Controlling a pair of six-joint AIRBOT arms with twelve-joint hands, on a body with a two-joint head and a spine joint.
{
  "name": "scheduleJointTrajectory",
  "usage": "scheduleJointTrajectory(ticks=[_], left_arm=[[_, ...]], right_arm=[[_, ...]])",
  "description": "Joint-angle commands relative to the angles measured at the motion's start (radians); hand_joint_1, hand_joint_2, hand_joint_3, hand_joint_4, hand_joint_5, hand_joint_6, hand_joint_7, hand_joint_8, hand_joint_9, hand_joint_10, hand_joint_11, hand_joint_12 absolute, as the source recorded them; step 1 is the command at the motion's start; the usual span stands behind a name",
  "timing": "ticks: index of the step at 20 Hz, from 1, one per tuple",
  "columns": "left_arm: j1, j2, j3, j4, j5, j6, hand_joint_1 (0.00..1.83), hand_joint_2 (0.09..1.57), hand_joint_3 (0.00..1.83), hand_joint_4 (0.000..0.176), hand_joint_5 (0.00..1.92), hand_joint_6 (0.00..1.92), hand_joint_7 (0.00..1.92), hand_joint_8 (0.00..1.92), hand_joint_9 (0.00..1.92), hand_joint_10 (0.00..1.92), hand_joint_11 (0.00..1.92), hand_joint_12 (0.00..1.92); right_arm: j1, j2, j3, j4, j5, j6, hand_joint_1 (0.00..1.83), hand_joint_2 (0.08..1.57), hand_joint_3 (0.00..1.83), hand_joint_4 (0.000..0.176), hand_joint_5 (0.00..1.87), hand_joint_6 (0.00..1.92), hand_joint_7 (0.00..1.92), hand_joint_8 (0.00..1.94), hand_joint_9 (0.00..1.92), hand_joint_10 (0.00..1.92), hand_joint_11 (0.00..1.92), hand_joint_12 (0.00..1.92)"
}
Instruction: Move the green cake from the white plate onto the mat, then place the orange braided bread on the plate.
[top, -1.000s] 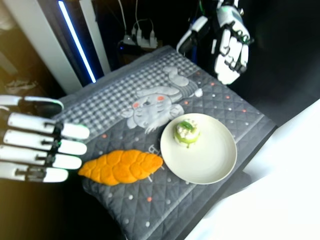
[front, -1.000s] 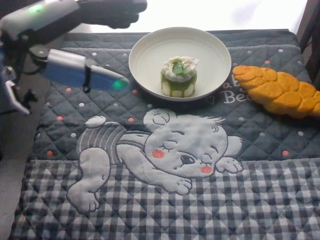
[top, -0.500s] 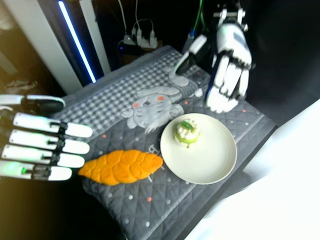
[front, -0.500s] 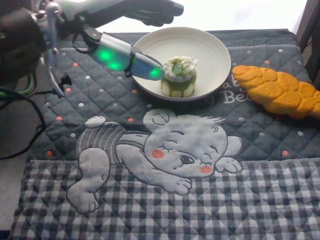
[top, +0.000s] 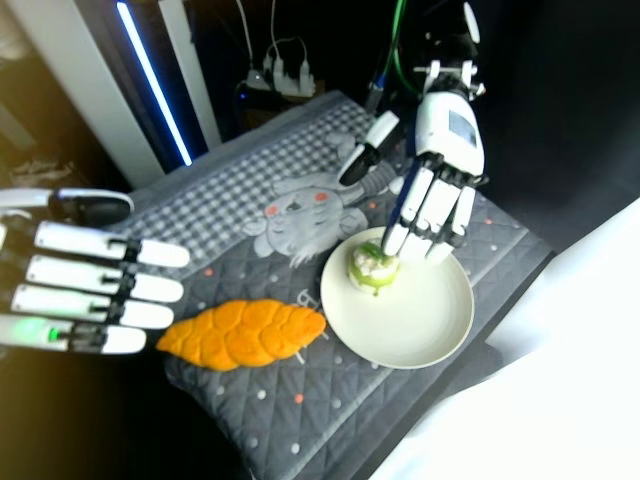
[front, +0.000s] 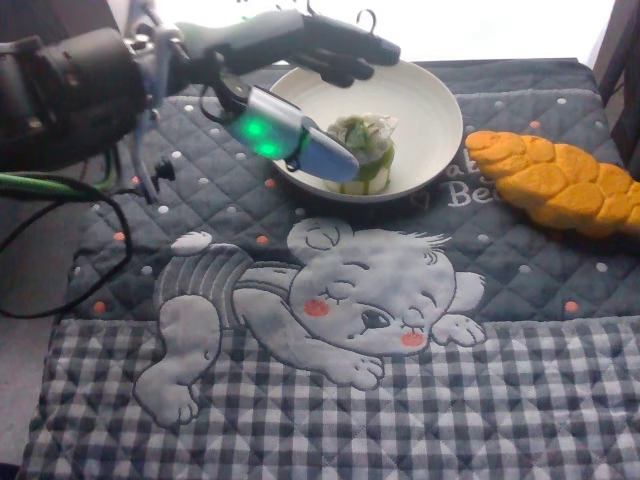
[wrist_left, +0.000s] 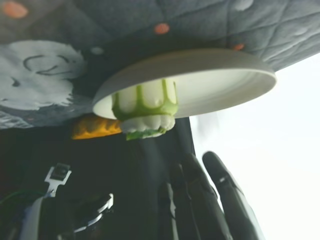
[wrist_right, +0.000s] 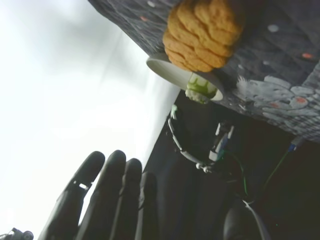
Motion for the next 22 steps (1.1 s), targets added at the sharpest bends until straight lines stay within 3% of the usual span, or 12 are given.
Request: scheduleJointTrajectory(ticks=[1, 3, 5, 7, 10, 13, 14, 16, 18, 19, 20, 22], left_arm=[[-0.016, -0.003, 0.004, -0.024, -0.075, -0.01, 0.75, 0.84, 0.0, 0.069, 0.43, 0.0, 0.56, 0.0, 0.63, 0.0, 0.24, 0.76], [-0.016, -0.029, 0.021, -0.01, -0.064, -0.018, 0.73, 0.84, 0.0, 0.072, 0.45, 0.0, 0.59, 0.0, 0.62, 0.0, 0.3, 0.73], [-0.013, -0.048, 0.035, -0.002, -0.049, -0.018, 0.73, 0.83, 0.0, 0.061, 0.48, 0.01, 0.58, 0.0, 0.61, 0.0, 0.26, 0.68], [-0.009, -0.068, 0.053, 0.002, -0.037, -0.019, 0.73, 0.83, 0.0, 0.083, 0.5, 0.0, 0.54, 0.0, 0.54, 0.0, 0.23, 0.57], [0.001, -0.089, 0.081, 0.023, -0.026, -0.057, 0.77, 0.83, 0.0, 0.067, 0.52, 0.01, 0.58, 0.01, 0.56, 0.01, 0.22, 0.55], [0.014, -0.103, 0.104, 0.029, -0.019, -0.081, 0.86, 0.84, 0.0, 0.057, 0.56, 0.01, 0.62, 0.01, 0.59, 0.01, 0.28, 0.49], [0.017, -0.106, 0.109, 0.029, -0.014, -0.082, 0.89, 0.86, 0.0, 0.081, 0.57, 0.0, 0.63, 0.0, 0.59, 0.0, 0.26, 0.55], [0.018, -0.108, 0.112, 0.029, -0.008, -0.082, 0.95, 0.9, 0.0, 0.087, 0.63, 0.0, 0.68, 0.0, 0.61, 0.0, 0.22, 0.78], [0.018, -0.109, 0.113, 0.029, -0.005, -0.082, 1.03, 0.97, 0.0, 0.109, 0.75, 0.01, 0.84, 0.03, 0.7, 0.03, 0.14, 1.14], [0.018, -0.11, 0.115, 0.029, -0.005, -0.083, 1.27, 1.08, 0.02, 0.132, 0.82, 0.02, 0.93, 0.84, 0.74, 0.08, 0.1, 1.32], [0.018, -0.11, 0.116, 0.029, -0.005, -0.083, 1.2, 1.16, 0.01, 0.013, 0.81, 0.9, 0.91, 1.15, 0.64, 0.52, 0.12, 1.46], [0.018, -0.112, 0.119, 0.029, -0.005, -0.088, 1.16, 1.22, 0.0, 0.0, 0.79, 1.14, 0.79, 1.43, 0.45, 1.14, 0.12, 1.64]], right_arm=[[0.011, 0.008, 0.002, 0.046, 0.117, 0.005, 0.45, 1.04, 0.0, 0.025, 0.39, 0.0, 0.5, 0.01, 0.47, 0.0, 0.0, 1.17], [0.011, 0.008, 0.002, 0.039, 0.117, 0.005, 0.44, 1.06, 0.01, 0.042, 0.38, 0.0, 0.5, 0.01, 0.48, 0.01, 0.0, 1.16], [0.011, 0.009, 0.001, 0.038, 0.117, 0.005, 0.46, 1.06, 0.01, 0.033, 0.36, 0.0, 0.48, 0.0, 0.46, 0.0, 0.0, 1.17], [0.011, 0.009, 0.0, 0.038, 0.117, 0.005, 0.46, 1.07, 0.01, 0.018, 0.39, 0.01, 0.5, 0.01, 0.5, 0.01, 0.0, 1.18], [0.011, 0.008, -0.003, 0.034, 0.117, 0.005, 0.51, 1.03, 0.0, 0.056, 0.39, 0.01, 0.53, 0.01, 0.53, 0.02, 0.01, 1.21], [0.011, 0.008, -0.004, 0.034, 0.118, 0.005, 0.48, 1.03, 0.0, 0.046, 0.41, 0.01, 0.56, 0.01, 0.55, 0.02, 0.04, 1.21], [0.011, 0.008, -0.005, 0.034, 0.118, 0.005, 0.5, 1.03, 0.0, 0.023, 0.42, 0.02, 0.58, 0.02, 0.56, 0.02, 0.03, 1.2], [0.011, 0.008, -0.006, 0.034, 0.119, 0.005, 0.46, 1.05, 0.01, 0.013, 0.43, 0.02, 0.58, 0.01, 0.54, 0.01, 0.01, 1.19], [0.011, 0.008, -0.007, 0.034, 0.121, 0.005, 0.46, 1.05, 0.01, 0.022, 0.42, 0.01, 0.58, 0.01, 0.55, 0.02, 0.02, 1.19], [0.011, 0.008, -0.008, 0.034, 0.122, 0.005, 0.49, 1.04, 0.0, 0.03, 0.43, 0.02, 0.6, 0.02, 0.58, 0.02, 0.04, 1.2], [0.011, 0.008, -0.008, 0.034, 0.123, 0.005, 0.44, 1.05, 0.01, 0.018, 0.43, 0.02, 0.61, 0.02, 0.59, 0.03, 0.05, 1.2], [0.011, 0.008, -0.009, 0.034, 0.125, 0.005, 0.45, 1.06, 0.0, 0.019, 0.43, 0.01, 0.61, 0.01, 0.6, 0.03, 0.05, 1.25]])
